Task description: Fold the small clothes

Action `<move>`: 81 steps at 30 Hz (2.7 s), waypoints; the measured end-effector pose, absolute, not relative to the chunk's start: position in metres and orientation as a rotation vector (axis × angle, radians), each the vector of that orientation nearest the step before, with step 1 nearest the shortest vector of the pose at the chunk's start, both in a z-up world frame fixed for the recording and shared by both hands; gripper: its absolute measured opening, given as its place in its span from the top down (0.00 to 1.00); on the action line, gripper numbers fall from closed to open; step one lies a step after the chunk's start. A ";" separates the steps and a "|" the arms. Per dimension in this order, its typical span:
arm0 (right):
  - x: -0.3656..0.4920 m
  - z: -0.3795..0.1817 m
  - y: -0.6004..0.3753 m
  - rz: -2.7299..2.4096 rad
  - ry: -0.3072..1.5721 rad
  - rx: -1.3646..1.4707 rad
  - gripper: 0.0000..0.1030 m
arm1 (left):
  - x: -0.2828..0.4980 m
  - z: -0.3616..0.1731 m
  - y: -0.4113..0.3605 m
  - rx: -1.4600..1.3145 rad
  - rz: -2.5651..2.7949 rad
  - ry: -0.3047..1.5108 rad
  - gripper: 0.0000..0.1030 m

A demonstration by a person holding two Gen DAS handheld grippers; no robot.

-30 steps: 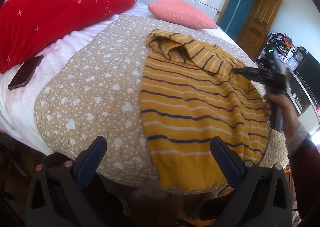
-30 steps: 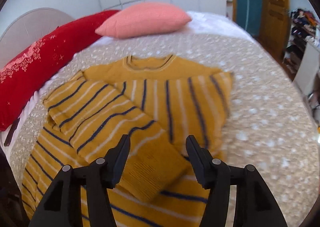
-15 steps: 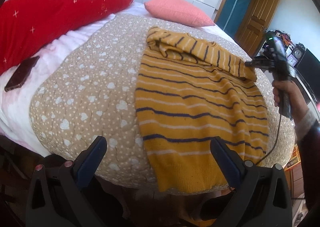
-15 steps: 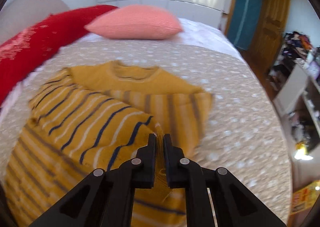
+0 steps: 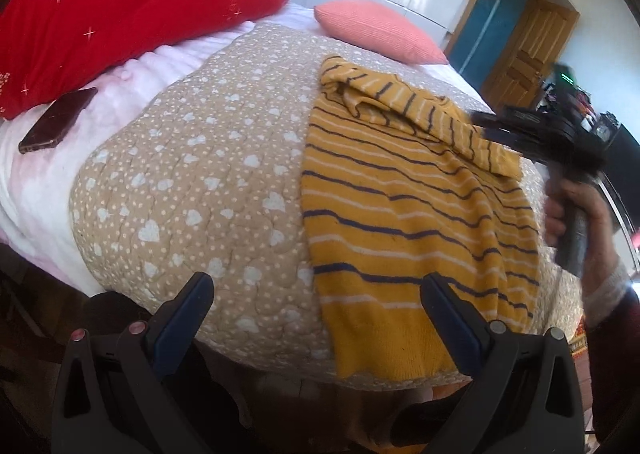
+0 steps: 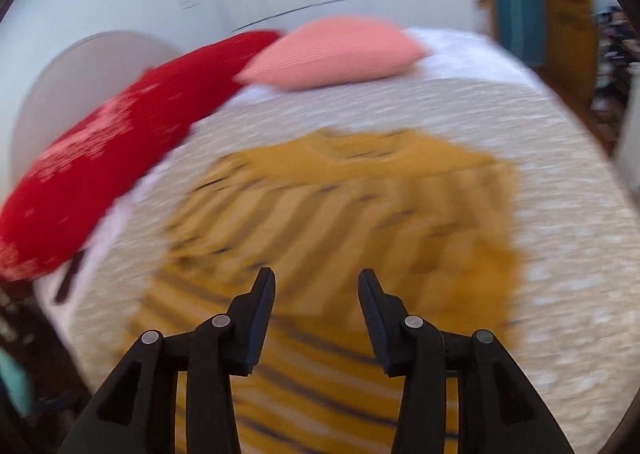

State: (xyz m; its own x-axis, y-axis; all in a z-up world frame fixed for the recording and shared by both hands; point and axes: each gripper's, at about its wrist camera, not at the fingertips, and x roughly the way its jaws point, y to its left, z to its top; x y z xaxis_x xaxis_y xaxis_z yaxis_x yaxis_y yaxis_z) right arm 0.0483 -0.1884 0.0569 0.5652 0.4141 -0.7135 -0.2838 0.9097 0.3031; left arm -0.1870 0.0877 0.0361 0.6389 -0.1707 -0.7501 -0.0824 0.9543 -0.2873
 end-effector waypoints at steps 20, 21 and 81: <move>0.078 0.025 0.006 0.592 0.936 0.020 0.30 | -0.223 0.023 0.175 -0.381 0.140 0.845 0.00; 0.070 0.030 -0.007 0.599 0.925 0.036 0.30 | -0.224 0.025 0.174 -0.376 0.139 0.840 0.00; -0.140 0.041 -0.311 0.117 0.934 0.303 0.25 | -0.250 0.388 -0.057 0.255 -0.301 0.632 0.00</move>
State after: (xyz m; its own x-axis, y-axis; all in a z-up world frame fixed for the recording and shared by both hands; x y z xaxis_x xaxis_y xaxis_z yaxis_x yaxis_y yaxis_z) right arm -0.1396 -0.3109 0.0408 0.5919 0.2292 -0.7728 0.0311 0.9515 0.3061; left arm -0.2502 -0.0567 0.3877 0.7665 -0.1968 -0.6114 0.3505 0.9258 0.1415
